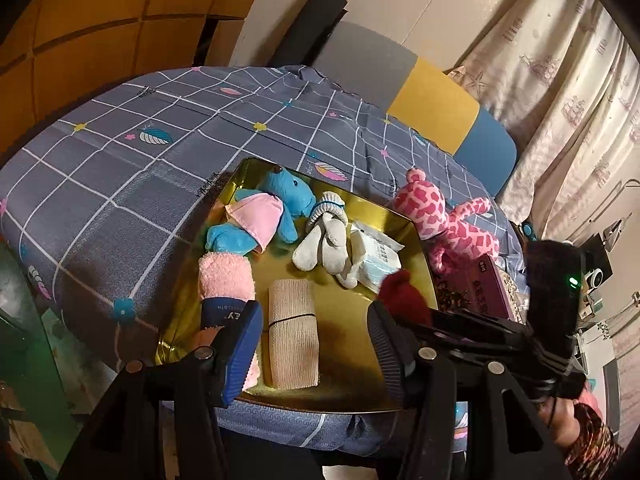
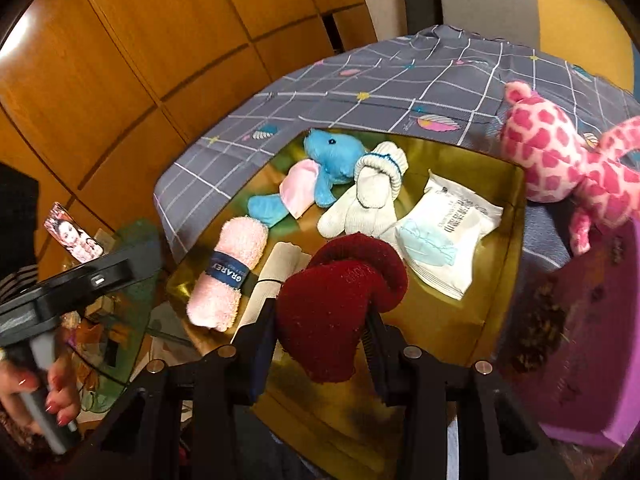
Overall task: Organize soft objects
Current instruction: 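Lower the red sock into the tray and open the right gripper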
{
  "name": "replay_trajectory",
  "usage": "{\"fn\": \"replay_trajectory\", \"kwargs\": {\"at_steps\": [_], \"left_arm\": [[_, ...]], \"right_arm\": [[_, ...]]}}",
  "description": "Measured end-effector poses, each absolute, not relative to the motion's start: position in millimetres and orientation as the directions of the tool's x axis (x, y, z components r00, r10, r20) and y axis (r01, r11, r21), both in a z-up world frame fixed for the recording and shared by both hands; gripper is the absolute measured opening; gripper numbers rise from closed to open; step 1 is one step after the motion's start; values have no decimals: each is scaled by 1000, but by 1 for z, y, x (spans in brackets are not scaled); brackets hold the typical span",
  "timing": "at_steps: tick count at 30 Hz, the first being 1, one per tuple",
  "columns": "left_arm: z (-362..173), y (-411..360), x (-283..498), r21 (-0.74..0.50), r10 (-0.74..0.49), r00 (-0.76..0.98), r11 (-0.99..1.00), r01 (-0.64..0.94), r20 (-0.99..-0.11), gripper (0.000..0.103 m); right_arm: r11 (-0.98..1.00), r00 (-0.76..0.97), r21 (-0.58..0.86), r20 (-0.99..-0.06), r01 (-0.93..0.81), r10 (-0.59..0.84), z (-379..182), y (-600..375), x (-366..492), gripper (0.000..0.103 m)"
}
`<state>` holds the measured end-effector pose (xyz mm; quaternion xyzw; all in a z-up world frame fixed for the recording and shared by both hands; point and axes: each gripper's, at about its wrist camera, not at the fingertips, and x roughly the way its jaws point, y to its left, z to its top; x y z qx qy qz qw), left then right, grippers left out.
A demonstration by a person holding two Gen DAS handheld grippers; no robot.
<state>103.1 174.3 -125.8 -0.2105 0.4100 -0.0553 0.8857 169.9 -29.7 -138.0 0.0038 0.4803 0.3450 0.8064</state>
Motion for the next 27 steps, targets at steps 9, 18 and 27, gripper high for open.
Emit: {"fn": "replay_trajectory", "kwargs": {"at_steps": [9,18,27], "left_arm": [[-126,181,97,-429,-263,666,898,-95,-698,55],[-124,173,100,-434,-270,672,897,-85,-690,54],[-120,149,103,-436,-320,658,900,-14,-682,54]], "right_arm": [[773,260,343,-803,-533,536,-159,-6,186,59],[783,311,378,-764,-495,566,-140,-35,173,65],[780,380,398,-707,-483,596,-110,-60,158,65]]}}
